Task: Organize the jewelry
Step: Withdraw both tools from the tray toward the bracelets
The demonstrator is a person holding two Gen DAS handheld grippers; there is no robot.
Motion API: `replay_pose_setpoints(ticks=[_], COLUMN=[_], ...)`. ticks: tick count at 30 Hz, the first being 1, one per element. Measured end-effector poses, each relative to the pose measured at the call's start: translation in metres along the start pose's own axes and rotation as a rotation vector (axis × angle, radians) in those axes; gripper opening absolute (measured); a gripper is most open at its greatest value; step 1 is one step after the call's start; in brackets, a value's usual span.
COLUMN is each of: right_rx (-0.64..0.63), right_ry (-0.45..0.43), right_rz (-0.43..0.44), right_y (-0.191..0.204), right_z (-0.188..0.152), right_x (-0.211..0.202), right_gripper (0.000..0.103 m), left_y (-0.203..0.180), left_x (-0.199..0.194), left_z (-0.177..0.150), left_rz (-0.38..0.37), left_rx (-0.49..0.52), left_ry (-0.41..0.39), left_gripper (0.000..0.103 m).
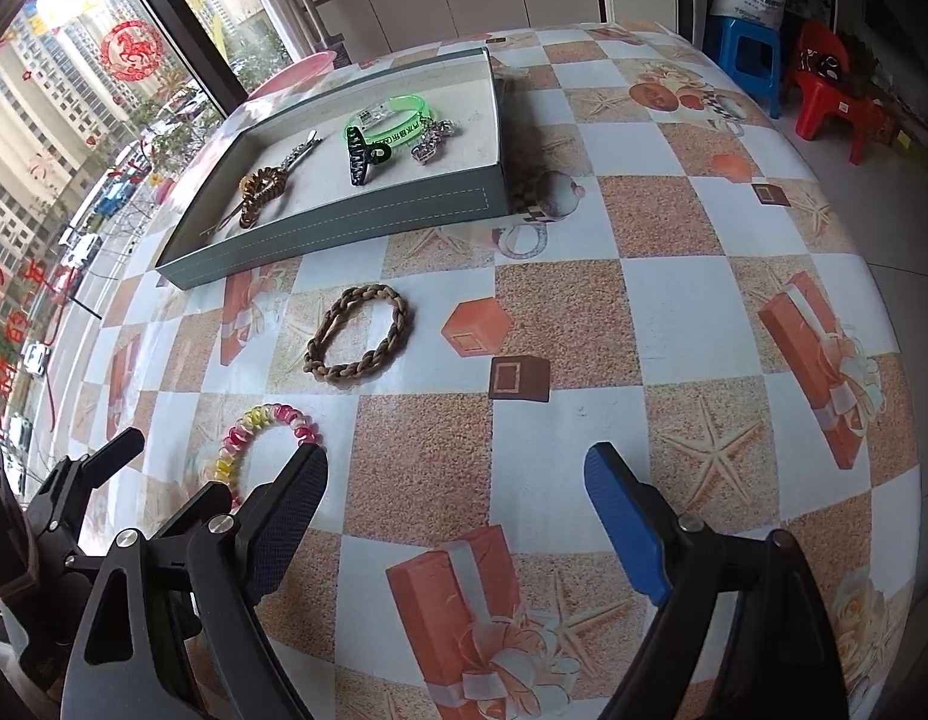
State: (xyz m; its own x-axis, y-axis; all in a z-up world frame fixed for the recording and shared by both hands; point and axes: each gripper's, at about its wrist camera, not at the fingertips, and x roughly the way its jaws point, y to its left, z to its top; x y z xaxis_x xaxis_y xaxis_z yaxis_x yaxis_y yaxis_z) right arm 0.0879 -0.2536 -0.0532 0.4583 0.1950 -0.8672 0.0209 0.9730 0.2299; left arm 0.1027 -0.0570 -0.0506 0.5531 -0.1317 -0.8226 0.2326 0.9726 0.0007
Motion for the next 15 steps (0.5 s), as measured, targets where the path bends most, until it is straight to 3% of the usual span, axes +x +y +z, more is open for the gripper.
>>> replay_pose_setpoints(ticks=[15], right_rx=[-0.128], right_ry=[0.014], right_rz=[-0.086], right_y=[0.022], right_z=[0.038], right_x=[0.040], right_gripper=[0.089], left_y=[-0.001], left_x=[0.014], left_z=[-0.001], left_rz=[0.042], left_rx=[0.010], left_ry=[0.028], left_gripper=[0.103])
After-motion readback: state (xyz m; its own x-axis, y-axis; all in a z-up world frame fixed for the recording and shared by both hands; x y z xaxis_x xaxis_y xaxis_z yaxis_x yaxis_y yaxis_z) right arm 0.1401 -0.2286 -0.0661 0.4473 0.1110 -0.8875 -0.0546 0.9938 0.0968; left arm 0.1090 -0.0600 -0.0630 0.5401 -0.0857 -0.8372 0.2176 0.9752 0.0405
